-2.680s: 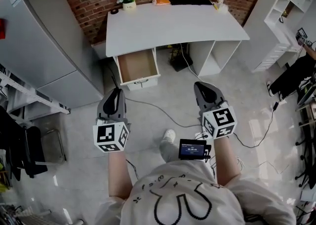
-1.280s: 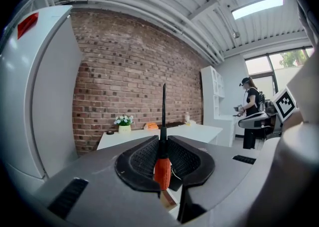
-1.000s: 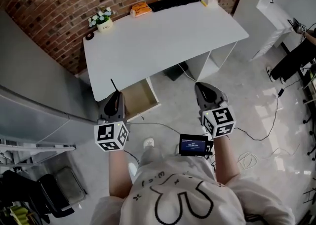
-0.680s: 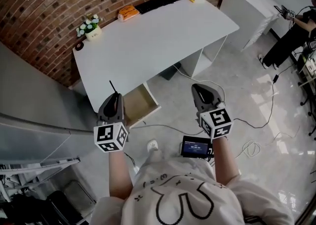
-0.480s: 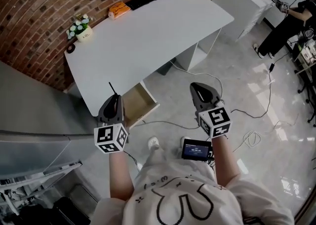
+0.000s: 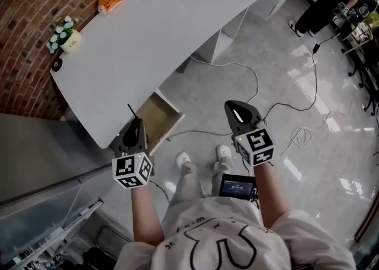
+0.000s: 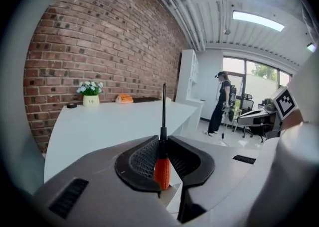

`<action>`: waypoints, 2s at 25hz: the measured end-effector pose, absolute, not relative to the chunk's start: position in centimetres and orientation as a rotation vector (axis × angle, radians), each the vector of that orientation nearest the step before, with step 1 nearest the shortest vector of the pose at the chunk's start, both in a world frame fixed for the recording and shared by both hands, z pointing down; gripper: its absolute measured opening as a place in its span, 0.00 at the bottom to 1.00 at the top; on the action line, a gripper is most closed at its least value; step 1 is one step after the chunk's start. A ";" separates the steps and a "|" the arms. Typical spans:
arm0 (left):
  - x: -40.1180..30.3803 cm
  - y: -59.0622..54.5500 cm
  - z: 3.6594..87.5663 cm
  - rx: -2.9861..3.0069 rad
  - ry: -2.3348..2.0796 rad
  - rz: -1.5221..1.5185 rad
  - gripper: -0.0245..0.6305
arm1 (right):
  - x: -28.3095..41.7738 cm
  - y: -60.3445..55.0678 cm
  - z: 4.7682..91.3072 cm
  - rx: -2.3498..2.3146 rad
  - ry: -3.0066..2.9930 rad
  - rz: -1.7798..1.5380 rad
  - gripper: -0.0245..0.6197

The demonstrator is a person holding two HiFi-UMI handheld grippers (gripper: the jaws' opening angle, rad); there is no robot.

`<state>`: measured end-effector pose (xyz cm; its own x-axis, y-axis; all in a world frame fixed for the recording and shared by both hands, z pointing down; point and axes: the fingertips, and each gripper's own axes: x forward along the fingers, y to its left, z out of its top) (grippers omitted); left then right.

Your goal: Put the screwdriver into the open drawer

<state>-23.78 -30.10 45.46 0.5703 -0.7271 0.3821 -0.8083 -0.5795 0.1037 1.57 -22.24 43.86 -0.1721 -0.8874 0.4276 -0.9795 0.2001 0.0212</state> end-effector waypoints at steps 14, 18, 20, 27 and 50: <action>-23.1 -29.3 52.1 2.515 -1.055 0.545 0.13 | 0.6 -19.1 48.1 1.844 -2.000 0.492 0.07; -22.6 -29.5 53.6 2.499 -1.030 0.579 0.13 | 0.7 -19.1 49.6 1.836 -1.989 0.533 0.07; -22.6 -29.8 54.3 2.491 -1.033 0.590 0.13 | 1.1 -19.3 50.3 1.831 -1.988 0.542 0.07; -22.6 -30.3 57.8 2.468 -1.025 0.667 0.13 | 2.1 -20.6 53.8 1.809 -1.994 0.569 0.07; -20.4 -34.2 74.2 2.284 -0.863 0.896 0.13 | 2.7 -22.2 67.9 1.643 -1.999 0.651 0.07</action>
